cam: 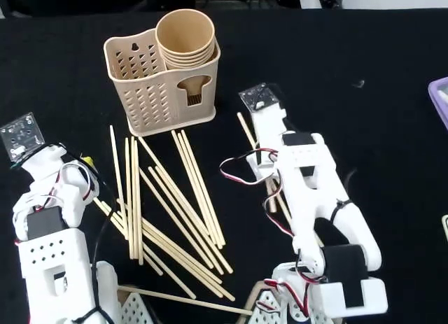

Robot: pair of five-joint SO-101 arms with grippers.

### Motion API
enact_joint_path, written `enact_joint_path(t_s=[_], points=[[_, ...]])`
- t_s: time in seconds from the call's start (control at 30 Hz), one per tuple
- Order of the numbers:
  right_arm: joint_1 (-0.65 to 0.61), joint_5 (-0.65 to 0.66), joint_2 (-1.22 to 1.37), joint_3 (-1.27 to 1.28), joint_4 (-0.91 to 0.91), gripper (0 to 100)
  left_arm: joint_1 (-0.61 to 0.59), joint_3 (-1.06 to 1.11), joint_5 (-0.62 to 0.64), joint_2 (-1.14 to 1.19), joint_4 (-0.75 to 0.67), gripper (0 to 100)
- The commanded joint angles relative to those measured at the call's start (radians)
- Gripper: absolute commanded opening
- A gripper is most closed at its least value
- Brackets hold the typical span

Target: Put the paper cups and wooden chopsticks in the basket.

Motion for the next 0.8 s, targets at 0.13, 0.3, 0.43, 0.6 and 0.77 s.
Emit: enact_joint_path(t_s=[0.13,0.3,0.43,0.6,0.77], points=[[0.008,0.021,-0.048,0.013,0.080,14.9,-0.005,-0.013,-0.008,-0.015,0.003,16],[0.017,0.066,-0.048,0.044,0.011,10.0,-0.008,-0.013,-0.008,-0.015,0.005,16],[0.015,0.081,-0.048,0.053,-0.008,10.0,-0.010,-0.013,-0.008,-0.015,0.005,16],[0.017,0.075,-0.035,0.050,-0.069,10.0,-0.008,-0.013,-0.008,-0.015,0.005,16],[0.020,0.074,0.104,-0.036,-0.083,10.0,-0.012,-0.013,-0.008,-0.015,0.005,16]])
